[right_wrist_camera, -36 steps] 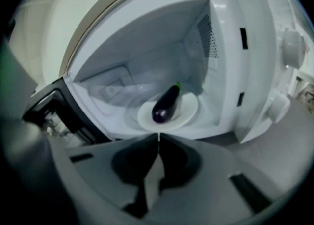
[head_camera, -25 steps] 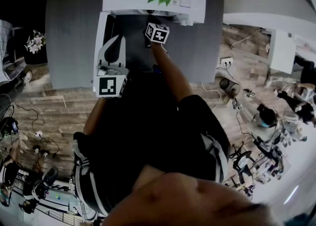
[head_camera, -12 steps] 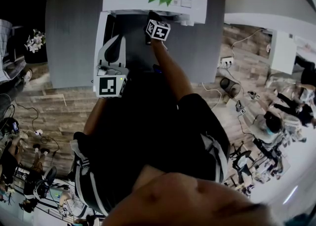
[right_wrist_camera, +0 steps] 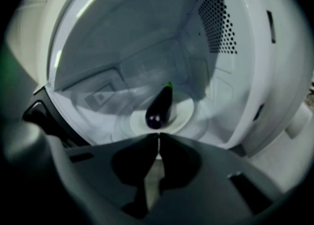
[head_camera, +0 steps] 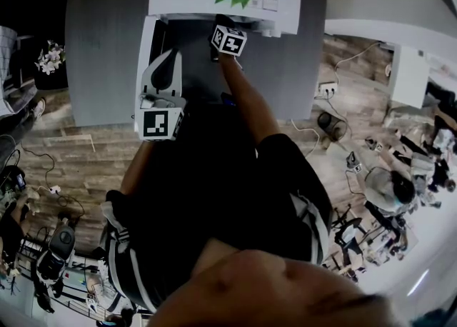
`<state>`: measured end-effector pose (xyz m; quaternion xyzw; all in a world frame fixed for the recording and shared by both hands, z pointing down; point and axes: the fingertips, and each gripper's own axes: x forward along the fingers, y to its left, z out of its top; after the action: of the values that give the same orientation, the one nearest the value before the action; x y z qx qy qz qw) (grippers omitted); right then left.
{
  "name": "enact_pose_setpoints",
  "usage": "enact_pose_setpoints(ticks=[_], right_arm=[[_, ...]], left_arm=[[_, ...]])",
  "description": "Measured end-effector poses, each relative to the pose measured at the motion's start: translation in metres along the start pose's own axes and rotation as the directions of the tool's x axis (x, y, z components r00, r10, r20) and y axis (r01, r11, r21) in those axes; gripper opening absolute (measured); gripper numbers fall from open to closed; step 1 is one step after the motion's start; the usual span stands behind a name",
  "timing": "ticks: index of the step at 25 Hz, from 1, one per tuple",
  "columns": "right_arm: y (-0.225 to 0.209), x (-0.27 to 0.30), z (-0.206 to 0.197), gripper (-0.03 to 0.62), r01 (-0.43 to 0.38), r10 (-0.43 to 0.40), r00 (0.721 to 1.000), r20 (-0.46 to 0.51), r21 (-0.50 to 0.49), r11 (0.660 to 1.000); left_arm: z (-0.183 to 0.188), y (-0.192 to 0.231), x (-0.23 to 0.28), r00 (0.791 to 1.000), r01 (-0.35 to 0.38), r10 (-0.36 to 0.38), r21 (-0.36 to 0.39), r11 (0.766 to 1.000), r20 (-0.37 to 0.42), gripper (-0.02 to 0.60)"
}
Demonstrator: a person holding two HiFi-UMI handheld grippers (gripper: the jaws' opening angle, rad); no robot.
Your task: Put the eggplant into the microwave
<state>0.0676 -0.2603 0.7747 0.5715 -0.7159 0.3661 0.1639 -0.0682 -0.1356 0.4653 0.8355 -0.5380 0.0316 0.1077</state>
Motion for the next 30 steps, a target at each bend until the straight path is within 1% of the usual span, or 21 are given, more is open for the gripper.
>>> enact_pose_setpoints(ticks=[3, 9, 16, 25, 30], right_arm=[[0.001, -0.002, 0.001, 0.035, -0.004, 0.004, 1.000, 0.002, 0.000, 1.000], [0.002, -0.011, 0.003, 0.035, -0.019, 0.018, 1.000, 0.011, 0.007, 1.000], [-0.001, -0.029, -0.003, 0.035, -0.025, 0.024, 1.000, 0.008, 0.022, 0.999], [0.002, -0.059, -0.012, 0.035, -0.030, 0.030, 0.999, 0.013, 0.034, 0.999], [0.008, -0.081, -0.012, 0.035, -0.052, 0.052, 0.998, 0.025, 0.028, 0.998]], left_arm=[[0.000, -0.001, -0.002, 1.000, -0.002, 0.002, 0.008, 1.000, -0.001, 0.035], [0.003, 0.000, -0.006, 1.000, -0.014, 0.014, 0.001, 1.000, 0.011, 0.035], [0.005, -0.006, -0.015, 1.000, -0.015, 0.015, 0.004, 1.000, 0.025, 0.035], [0.012, -0.016, -0.029, 0.999, 0.000, -0.001, 0.019, 1.000, 0.050, 0.035], [0.011, -0.023, -0.034, 0.998, 0.010, -0.011, 0.028, 1.000, 0.063, 0.035]])
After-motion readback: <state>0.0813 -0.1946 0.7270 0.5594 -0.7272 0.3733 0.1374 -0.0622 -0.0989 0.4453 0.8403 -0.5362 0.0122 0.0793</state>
